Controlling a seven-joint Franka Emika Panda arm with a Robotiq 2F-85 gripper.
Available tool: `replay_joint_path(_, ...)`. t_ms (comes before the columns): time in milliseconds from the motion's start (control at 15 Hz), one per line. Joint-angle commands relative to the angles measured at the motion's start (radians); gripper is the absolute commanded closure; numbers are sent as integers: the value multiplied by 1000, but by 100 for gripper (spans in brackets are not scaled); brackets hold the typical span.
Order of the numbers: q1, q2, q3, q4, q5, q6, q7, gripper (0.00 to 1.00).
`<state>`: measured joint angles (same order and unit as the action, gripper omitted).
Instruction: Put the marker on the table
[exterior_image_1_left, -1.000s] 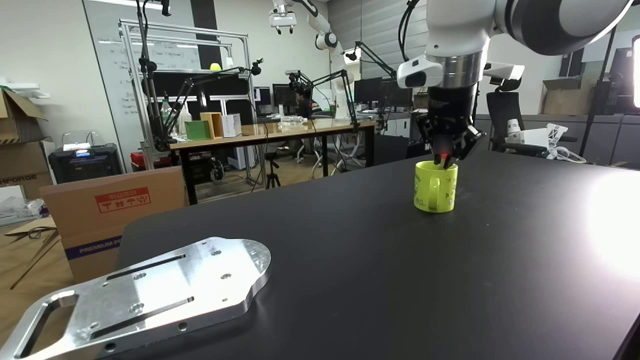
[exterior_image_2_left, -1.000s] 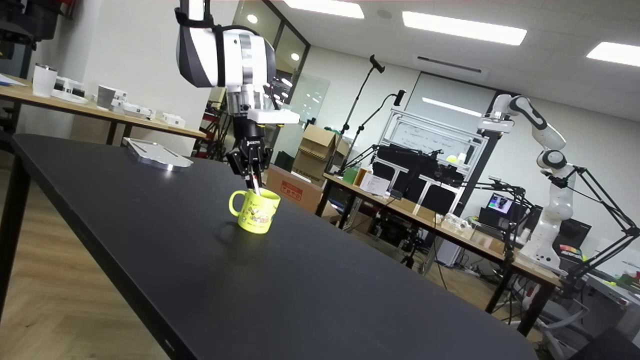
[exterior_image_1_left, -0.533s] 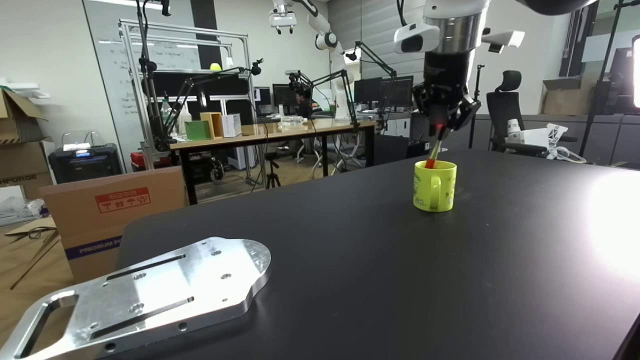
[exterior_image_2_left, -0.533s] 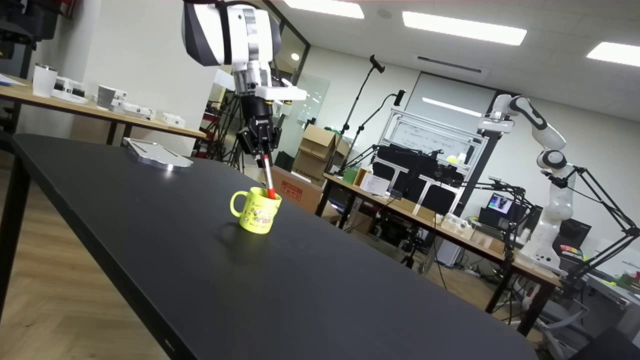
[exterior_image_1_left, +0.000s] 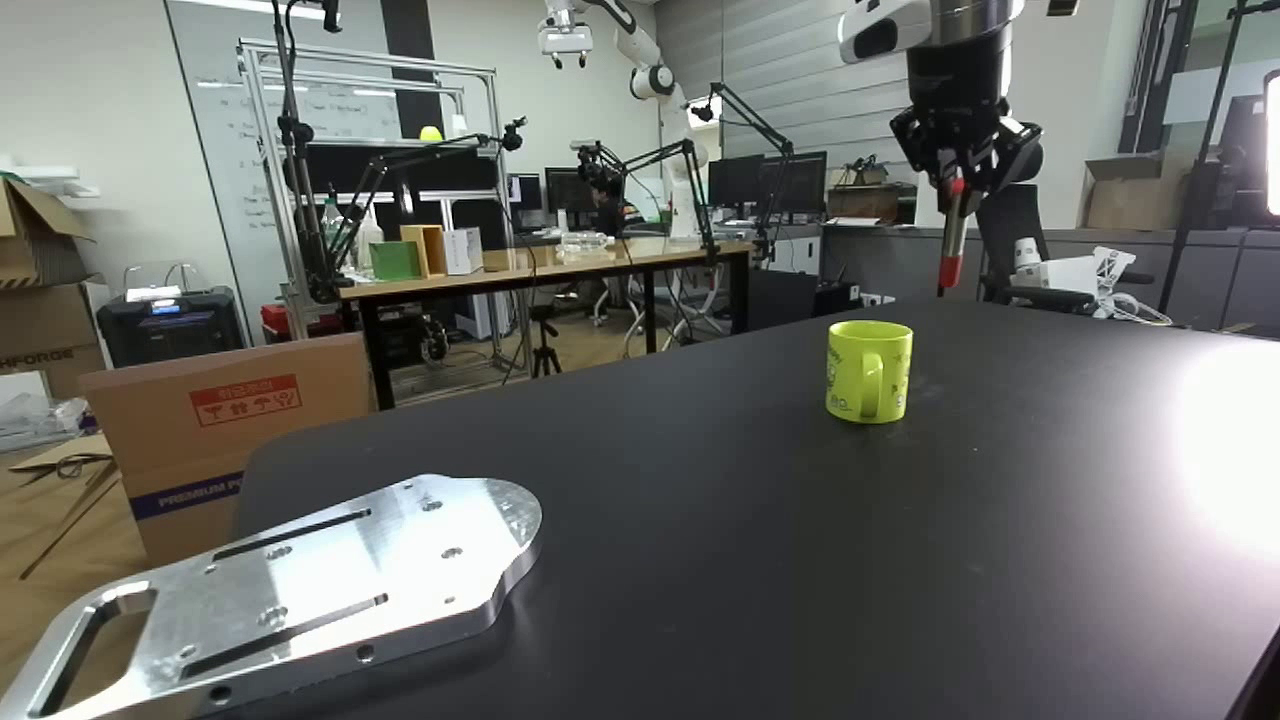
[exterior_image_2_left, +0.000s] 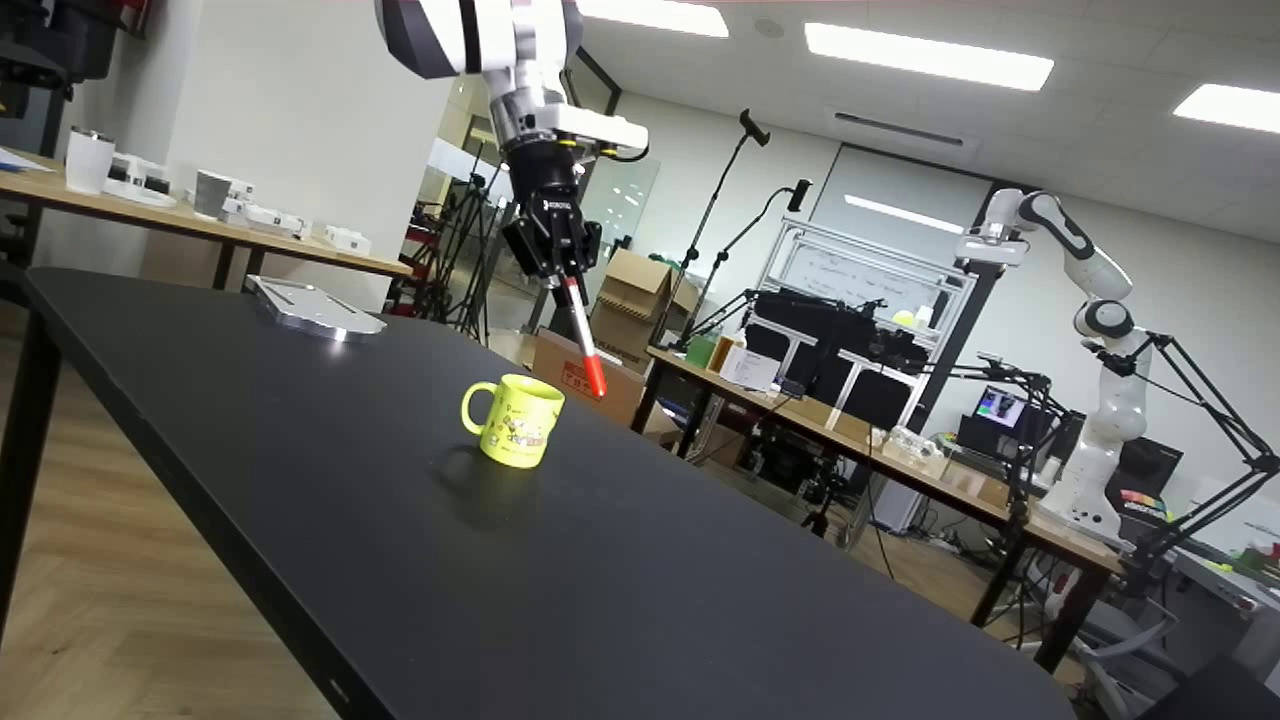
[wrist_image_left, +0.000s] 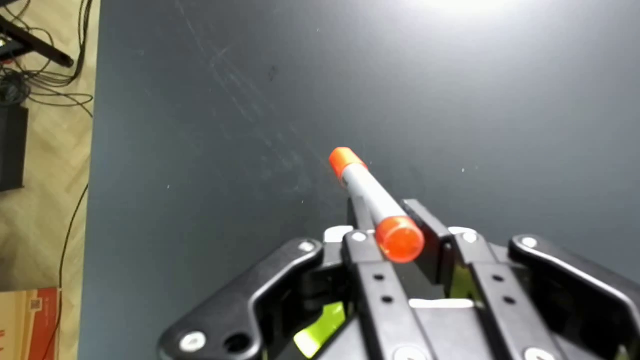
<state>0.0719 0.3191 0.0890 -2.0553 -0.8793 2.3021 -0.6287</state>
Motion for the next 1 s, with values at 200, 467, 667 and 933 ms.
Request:
replay_joint_path(200, -66, -57, -92, -100, -118, -44, 56, 94)
replay_joint_path(467, -131, 7, -159, -98, -228, -47, 99, 94)
replay_joint_path(667, -178, 69, -179, -79, -264, -14, 105, 94)
replay_joint_path(933, -213, 157, -179, -33, -244, 20, 117, 94)
